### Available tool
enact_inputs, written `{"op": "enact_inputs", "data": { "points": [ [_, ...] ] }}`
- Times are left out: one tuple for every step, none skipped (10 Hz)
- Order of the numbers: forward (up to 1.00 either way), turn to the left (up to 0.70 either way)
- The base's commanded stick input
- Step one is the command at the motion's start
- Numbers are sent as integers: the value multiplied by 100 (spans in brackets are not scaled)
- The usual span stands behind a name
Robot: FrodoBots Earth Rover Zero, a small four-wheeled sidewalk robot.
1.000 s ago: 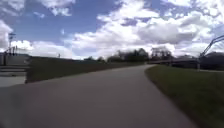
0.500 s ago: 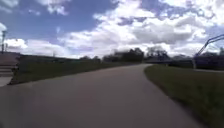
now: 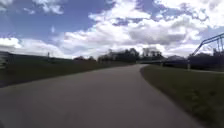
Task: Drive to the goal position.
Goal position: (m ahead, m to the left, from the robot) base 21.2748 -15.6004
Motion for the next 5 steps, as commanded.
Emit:
{"op": "enact_inputs", "data": {
  "points": [
    [100, 0],
    [100, 0],
    [100, -5],
    [100, -20],
    [100, -37]
  ]
}}
